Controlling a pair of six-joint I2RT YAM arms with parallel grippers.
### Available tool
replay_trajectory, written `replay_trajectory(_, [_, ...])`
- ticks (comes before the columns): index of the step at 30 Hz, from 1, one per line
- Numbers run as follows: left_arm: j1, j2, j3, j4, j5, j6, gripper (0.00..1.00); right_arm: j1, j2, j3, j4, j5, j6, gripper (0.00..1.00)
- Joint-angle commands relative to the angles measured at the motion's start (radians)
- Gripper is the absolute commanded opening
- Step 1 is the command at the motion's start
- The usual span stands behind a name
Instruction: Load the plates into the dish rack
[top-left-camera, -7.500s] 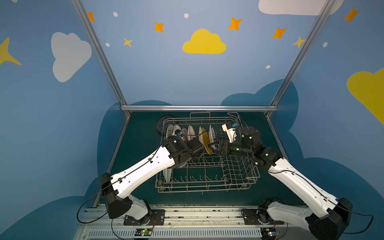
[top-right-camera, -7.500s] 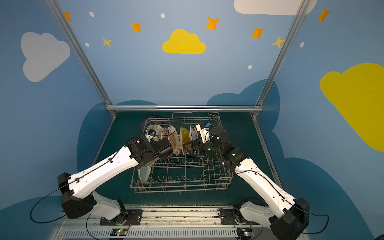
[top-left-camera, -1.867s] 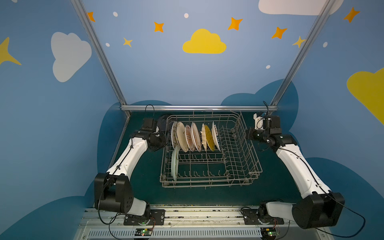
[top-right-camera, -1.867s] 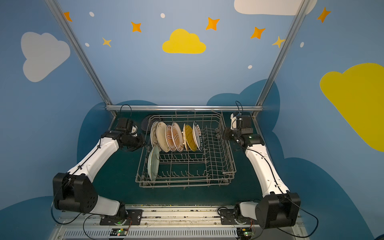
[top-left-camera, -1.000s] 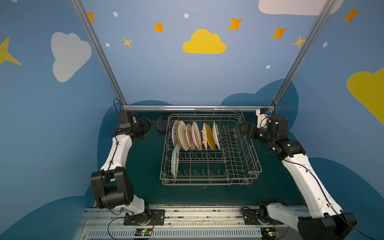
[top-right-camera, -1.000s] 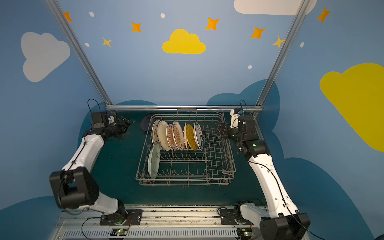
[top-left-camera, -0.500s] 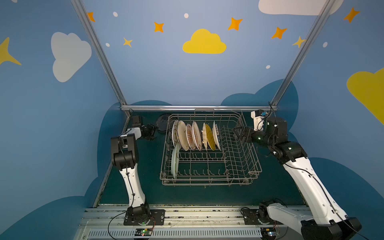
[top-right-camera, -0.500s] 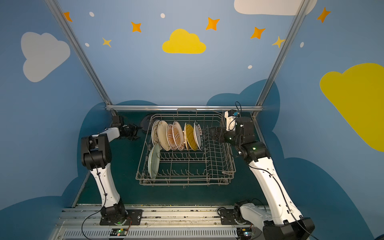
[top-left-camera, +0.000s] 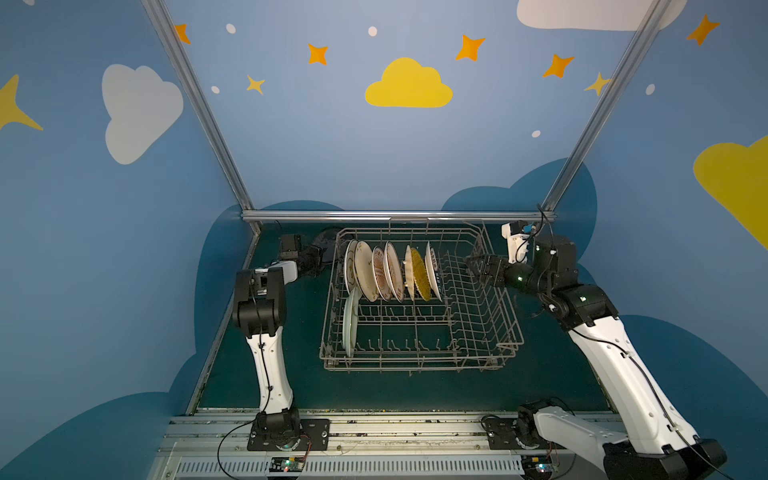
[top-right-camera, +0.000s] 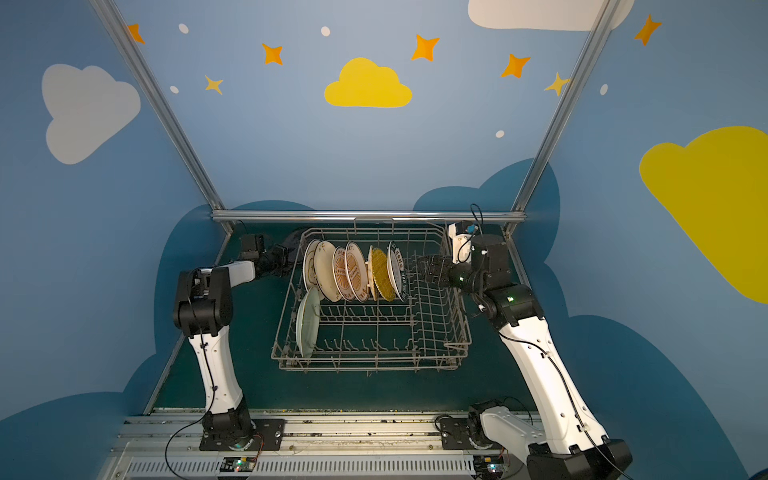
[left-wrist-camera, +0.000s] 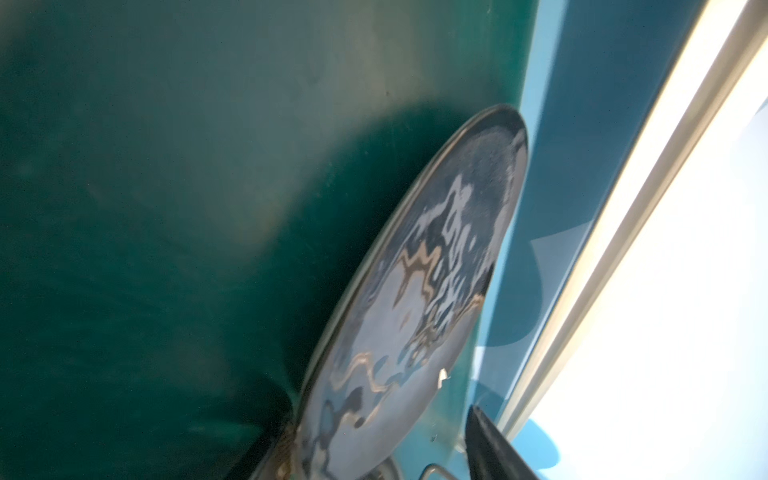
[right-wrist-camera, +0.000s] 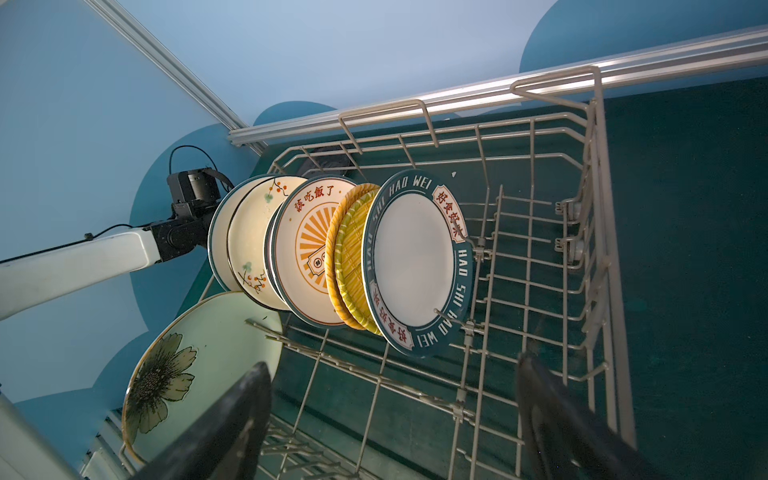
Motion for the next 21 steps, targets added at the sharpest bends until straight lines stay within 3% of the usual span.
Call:
replay_trajectory(1, [-0.022,0.070,-0.057,0.056,-0.054,-0.112,0.66,0.005,-0.018,0.028,-0.019,-0.003,-0.005,0.89])
replay_trajectory(21, [-0.029,0.183,-0.130,0.586,-0.063,-0.217,0.66,0.004,-0.021,0.009,-0.022,-0.015,0.013,0.89])
